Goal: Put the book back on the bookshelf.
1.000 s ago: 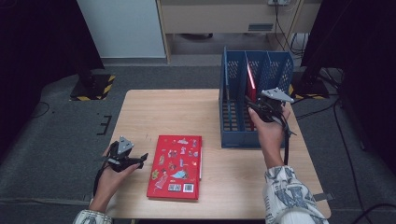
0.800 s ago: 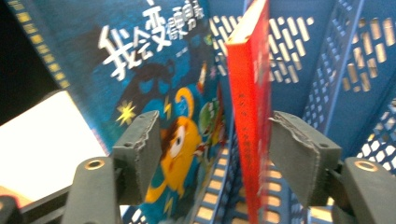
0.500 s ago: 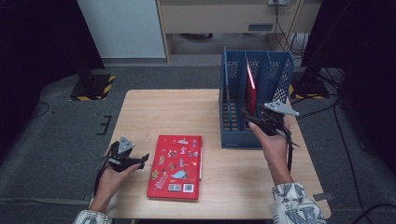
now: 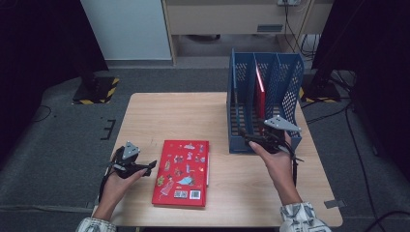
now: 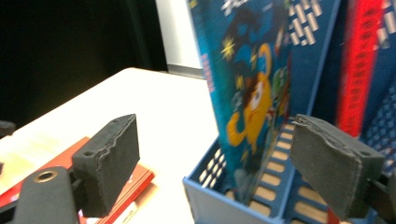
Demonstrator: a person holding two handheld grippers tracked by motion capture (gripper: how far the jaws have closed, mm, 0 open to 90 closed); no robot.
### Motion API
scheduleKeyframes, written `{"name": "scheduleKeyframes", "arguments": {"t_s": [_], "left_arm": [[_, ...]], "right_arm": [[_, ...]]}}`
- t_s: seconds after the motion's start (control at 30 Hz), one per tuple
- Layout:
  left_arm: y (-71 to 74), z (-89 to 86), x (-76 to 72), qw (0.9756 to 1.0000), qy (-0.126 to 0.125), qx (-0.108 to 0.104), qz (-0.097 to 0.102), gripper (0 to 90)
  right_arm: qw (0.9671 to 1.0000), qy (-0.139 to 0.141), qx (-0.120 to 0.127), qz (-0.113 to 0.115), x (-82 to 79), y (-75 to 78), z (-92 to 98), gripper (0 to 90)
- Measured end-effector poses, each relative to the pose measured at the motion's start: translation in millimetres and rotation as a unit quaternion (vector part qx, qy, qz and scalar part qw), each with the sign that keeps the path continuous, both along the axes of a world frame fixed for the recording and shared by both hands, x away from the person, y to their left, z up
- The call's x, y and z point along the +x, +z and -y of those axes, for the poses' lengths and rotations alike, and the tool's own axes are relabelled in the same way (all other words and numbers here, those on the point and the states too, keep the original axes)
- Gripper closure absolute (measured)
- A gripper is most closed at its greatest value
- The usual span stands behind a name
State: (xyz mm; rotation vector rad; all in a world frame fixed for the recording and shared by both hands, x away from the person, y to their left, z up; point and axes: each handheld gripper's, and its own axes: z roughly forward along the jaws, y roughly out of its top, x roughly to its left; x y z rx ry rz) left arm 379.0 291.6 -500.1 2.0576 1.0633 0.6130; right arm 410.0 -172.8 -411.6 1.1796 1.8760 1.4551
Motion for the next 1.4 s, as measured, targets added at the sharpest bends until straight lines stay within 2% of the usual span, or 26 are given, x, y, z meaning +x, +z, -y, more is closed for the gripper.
{"name": "scheduleKeyframes", "arguments": {"t_s": [0.17,0.3,0.47,0.7,0.9,1.1,1.23,1.4], "left_arm": [[0.4,3.5,-0.6,1.0000,-0.008,-0.003,-0.001,6.2],[0.9,7.0,-0.8,0.9998,-0.014,-0.013,-0.004,6.6],[1.3,12.5,-1.5,0.9996,-0.023,-0.013,-0.005,8.1],[2.5,18.8,-4.0,0.9990,-0.041,-0.016,-0.004,13.3],[0.7,24.5,-5.0,0.9980,-0.059,-0.017,-0.012,17.0],[-2.5,30.4,-5.7,0.9972,-0.070,-0.013,-0.023,15.5],[-5.5,34.6,-6.0,0.9961,-0.081,-0.013,-0.034,14.5],[-8.3,36.4,-4.5,0.9955,-0.081,-0.014,-0.046,13.0]], "right_arm": [[0.9997,0.022,-0.009,-0.011,-7.1,-9.3,-10.8,12.6],[0.9989,0.041,-0.012,-0.021,-14.0,-19.6,-22.2,12.4],[0.9976,0.061,-0.021,-0.027,-21.9,-31.2,-37.4,17.2],[0.9937,0.096,-0.034,-0.046,-28.8,-50.1,-60.7,24.5],[0.9899,0.118,-0.042,-0.066,-33.8,-66.1,-79.5,25.0],[0.9857,0.137,-0.047,-0.086,-37.9,-77.6,-93.7,24.0],[0.9837,0.146,-0.053,-0.090,-40.1,-81.6,-98.4,23.1],[0.9816,0.152,-0.056,-0.100,-41.5,-85.3,-101.5,22.0]]}}
